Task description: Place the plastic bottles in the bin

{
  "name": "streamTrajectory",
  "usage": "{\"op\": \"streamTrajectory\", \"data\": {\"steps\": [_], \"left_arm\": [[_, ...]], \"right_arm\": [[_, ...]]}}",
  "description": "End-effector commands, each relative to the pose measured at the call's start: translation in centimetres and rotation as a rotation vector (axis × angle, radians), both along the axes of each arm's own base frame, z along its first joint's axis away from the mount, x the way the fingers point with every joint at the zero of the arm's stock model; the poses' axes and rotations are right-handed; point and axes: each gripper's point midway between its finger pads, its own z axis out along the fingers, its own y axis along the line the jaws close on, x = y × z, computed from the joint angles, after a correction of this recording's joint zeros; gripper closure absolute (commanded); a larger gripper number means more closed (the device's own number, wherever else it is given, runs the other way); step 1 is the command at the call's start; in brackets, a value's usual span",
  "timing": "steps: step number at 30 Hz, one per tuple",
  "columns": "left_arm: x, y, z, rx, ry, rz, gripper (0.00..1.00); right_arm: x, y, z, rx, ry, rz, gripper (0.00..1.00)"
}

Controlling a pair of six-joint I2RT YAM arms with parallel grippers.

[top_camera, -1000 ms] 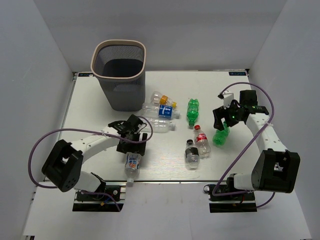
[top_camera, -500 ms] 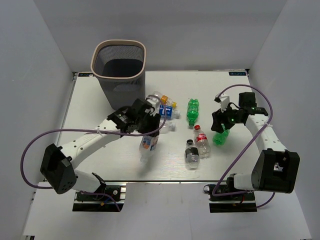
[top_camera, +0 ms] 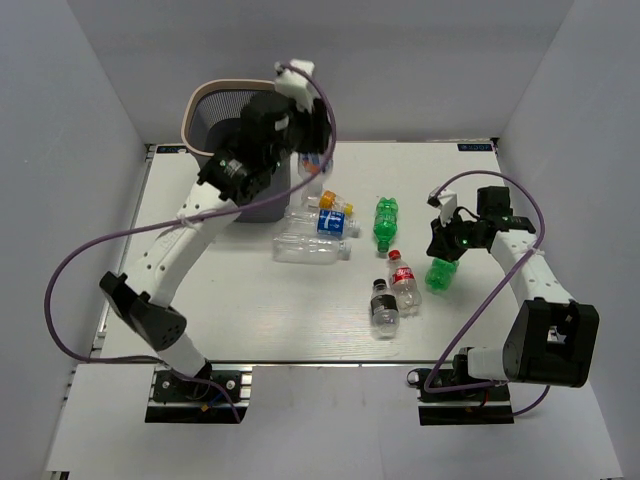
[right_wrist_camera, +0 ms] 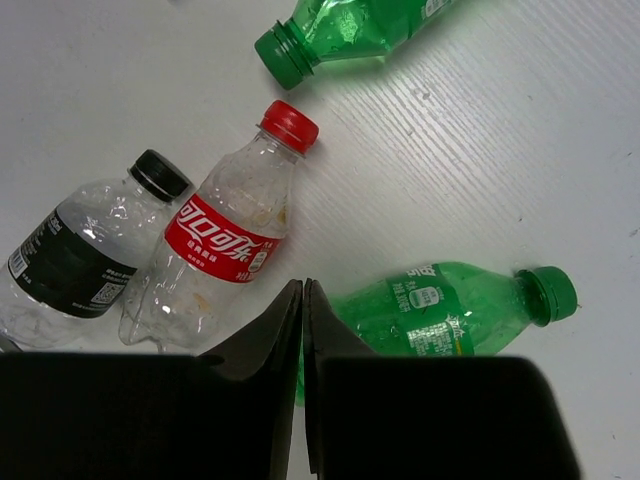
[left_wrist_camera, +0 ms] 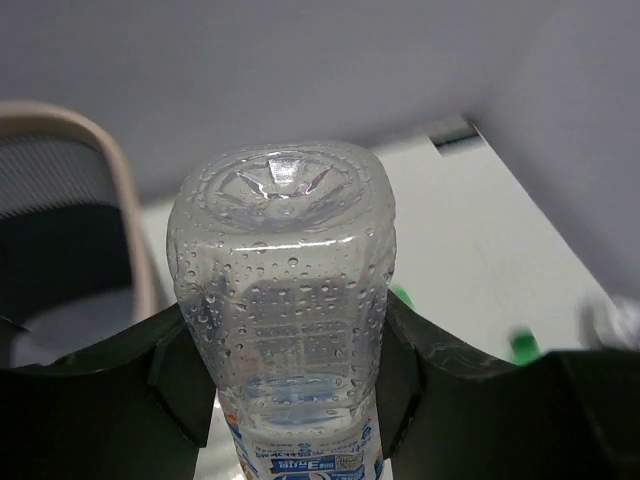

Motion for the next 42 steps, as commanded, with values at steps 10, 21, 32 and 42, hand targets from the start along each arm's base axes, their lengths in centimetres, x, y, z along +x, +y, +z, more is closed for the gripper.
{"op": "streamTrajectory", "data": {"steps": [10, 21, 32, 42], "left_arm": [[12.4, 18.1, 9.5, -0.177, -0.206, 0.574, 0.81], [14.2, 23.5, 0.3, -0.065, 0.015, 0.652, 0.0], [4.7, 11.7, 3.8, -0.13, -0.097, -0.081, 0.0], [-6.9, 8.1, -11.5, -0.135, 0.262, -0.31, 0.0]], "right_arm": [[-0.3, -0.1, 0.8, -0.013, -0.076, 0.021, 0.9], [-0.6, -0.3, 0.7, -0.109, -0.251, 0.217, 0.27], [0.1, -2.8, 1.7, -0.453, -0.557, 0.893, 0.29], [-1.6, -7.9, 0.2, -0.535, -0.448, 1.235, 0.25]]}}
